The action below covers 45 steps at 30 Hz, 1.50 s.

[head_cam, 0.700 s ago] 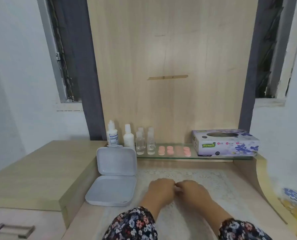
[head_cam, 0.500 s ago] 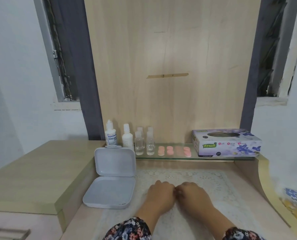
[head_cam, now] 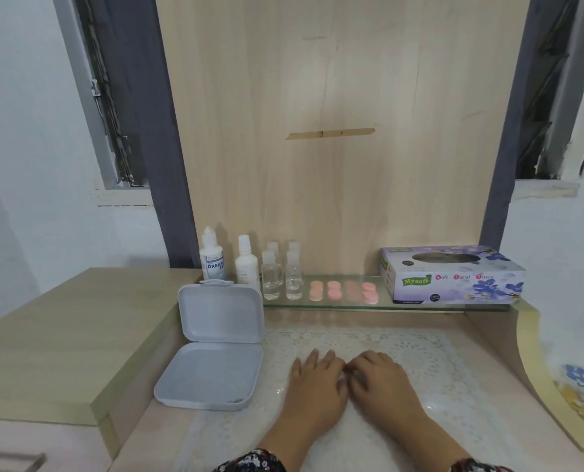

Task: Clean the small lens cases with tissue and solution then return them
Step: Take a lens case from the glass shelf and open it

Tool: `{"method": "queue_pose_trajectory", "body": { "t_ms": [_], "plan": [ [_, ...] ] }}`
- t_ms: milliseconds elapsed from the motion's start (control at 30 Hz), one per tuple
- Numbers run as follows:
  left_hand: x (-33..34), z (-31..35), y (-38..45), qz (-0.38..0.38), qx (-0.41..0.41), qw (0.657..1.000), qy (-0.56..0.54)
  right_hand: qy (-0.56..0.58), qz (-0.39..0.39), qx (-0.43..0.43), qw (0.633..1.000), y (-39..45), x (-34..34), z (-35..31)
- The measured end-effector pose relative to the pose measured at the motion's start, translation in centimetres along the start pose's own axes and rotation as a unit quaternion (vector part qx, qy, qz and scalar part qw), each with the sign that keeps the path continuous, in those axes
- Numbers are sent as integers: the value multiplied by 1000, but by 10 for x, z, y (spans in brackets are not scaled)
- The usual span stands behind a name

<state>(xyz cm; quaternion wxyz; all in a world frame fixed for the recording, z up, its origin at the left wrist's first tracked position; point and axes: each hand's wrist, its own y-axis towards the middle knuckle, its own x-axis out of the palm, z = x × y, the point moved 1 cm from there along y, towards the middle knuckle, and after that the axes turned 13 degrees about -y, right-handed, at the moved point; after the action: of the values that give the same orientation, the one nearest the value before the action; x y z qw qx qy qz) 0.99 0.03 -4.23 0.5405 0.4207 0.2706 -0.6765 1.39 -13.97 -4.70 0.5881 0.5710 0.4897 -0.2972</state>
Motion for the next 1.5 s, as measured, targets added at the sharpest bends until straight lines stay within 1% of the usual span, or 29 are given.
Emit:
{"method": "queue_pose_trajectory", "body": {
  "t_ms": [567, 1067, 1167, 1200, 1233, 1300, 1367, 1433, 1500],
  "plan": [
    [-5, -5, 2, -23, 21, 999, -38, 12, 7, 11, 1000, -3, 5, 2],
    [-2, 3, -2, -17, -7, 1000, -22, 20, -7, -3, 1000, 0, -2, 3],
    [-7, 3, -1, -16, -8, 999, -39, 12, -8, -2, 1000, 2, -2, 2],
    [-11, 3, 0, 0, -4, 999, -47, 10, -2, -2, 1000, 3, -3, 2],
    [-16, 5, 1, 37, 6, 998, -56, 9, 10, -1, 1000, 5, -5, 2],
    [-31, 9, 2, 147, 28, 985, -85, 15, 50, -2, 999, 11, -14, 1],
    [-50, 14, 6, 245, 24, 960, -132, 18, 111, -6, 994, 22, -21, 2],
    [-67, 19, 15, 289, 5, 942, -172, 15, 172, -17, 985, 33, -30, 1],
    [-81, 25, 28, 293, -6, 940, -177, 6, 222, -30, 974, 45, -42, -2]
  ]
}}
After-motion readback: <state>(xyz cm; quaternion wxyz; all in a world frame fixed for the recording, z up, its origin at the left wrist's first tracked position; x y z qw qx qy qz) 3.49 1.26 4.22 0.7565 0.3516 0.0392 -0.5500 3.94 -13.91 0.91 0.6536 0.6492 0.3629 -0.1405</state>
